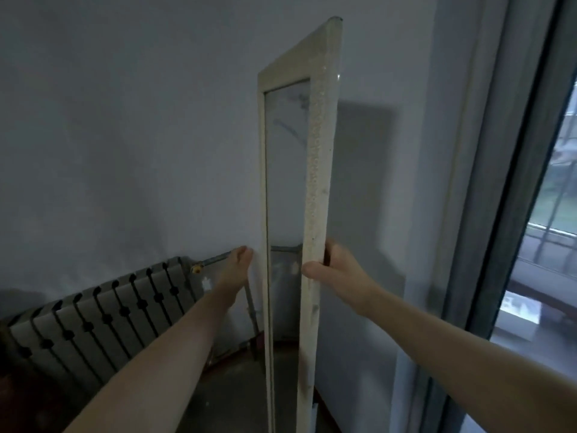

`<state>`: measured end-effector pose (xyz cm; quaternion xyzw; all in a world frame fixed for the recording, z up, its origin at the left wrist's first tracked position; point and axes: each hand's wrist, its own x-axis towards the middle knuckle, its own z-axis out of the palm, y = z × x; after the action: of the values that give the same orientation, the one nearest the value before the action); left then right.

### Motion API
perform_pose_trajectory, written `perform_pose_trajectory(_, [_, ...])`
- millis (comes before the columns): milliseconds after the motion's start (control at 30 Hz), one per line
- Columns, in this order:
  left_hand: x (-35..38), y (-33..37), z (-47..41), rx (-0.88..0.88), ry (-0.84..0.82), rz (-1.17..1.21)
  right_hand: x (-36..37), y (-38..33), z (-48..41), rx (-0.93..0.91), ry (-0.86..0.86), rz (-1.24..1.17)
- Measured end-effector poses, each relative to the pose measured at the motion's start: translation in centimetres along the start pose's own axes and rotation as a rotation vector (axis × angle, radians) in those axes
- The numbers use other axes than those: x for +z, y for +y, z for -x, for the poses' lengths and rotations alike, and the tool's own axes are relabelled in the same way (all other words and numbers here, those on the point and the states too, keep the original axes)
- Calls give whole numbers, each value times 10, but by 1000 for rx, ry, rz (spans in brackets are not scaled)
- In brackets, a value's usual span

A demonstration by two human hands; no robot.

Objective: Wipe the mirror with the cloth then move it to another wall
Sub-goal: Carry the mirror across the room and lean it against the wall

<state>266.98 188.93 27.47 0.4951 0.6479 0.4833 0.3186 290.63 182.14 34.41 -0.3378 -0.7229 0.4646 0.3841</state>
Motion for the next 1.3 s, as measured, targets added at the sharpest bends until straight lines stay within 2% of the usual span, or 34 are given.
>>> perform_pose_trajectory(133, [3,15,-52,40,-80,-54,-4,4,2,1,69,-55])
perform_pose_trajectory(233, [14,22,-83,69,-74,-45,-7,6,4,-21,73,-73])
perform_pose_trajectory(533, [69,32,-137,-10,-174,167,-21,17,13,98,238,-186])
perform_pose_trajectory(700, [80,29,-147,-11,-224,172,-27,19,15,157,190,-257])
perform_pose_trajectory(800, [76,23,-161,-2,-214,173,-28,21,20,163,227,-317])
perform_pose_trajectory(867, [71,10,-178,19,-202,173,-20,24,18,138,309,-341])
perform_pose_trajectory(967, [66,-8,-201,1,-171,190,-4,32,7,122,582,-245])
perform_pose_trajectory(1100, [49,11,-173,-29,-129,199,11,31,-6,29,802,-128])
perform_pose_trajectory(1200, [39,15,-162,15,-52,148,17,29,-14,26,911,-121])
perform_pose_trajectory(1300, [30,6,-163,48,-7,128,23,29,-21,58,896,-166])
